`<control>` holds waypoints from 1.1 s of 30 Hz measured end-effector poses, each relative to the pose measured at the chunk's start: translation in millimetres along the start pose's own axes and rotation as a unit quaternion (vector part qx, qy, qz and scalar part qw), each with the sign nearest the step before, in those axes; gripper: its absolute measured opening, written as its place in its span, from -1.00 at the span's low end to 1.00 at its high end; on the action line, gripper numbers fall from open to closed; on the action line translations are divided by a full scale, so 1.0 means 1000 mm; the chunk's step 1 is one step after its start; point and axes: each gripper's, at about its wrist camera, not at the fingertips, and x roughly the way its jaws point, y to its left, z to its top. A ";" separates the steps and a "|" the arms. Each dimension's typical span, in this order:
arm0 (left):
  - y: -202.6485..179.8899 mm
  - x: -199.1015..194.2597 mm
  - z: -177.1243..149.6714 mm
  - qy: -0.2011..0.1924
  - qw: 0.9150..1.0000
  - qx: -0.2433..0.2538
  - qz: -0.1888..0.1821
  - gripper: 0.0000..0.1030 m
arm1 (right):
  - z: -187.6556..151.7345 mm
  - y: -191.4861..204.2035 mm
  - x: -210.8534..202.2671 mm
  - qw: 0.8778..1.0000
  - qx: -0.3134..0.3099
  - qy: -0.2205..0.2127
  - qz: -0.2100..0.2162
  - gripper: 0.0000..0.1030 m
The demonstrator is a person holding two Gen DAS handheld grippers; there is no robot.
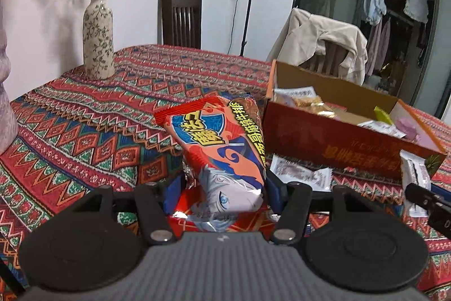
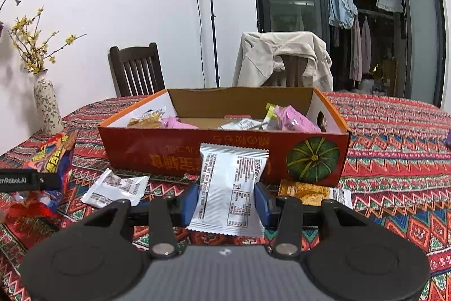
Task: Organize snacks
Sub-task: 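Carry the chip bag and white packet into the box and open both grippers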
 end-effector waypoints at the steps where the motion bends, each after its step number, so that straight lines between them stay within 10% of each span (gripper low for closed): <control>1: -0.001 -0.001 0.001 -0.002 1.000 0.000 -0.003 0.18 | 0.000 0.001 -0.001 1.000 -0.003 -0.004 -0.001 -0.17; 33: -0.085 -0.014 0.071 -0.081 0.992 0.060 -0.081 0.18 | 0.073 -0.004 -0.004 0.997 -0.030 -0.073 -0.017 -0.17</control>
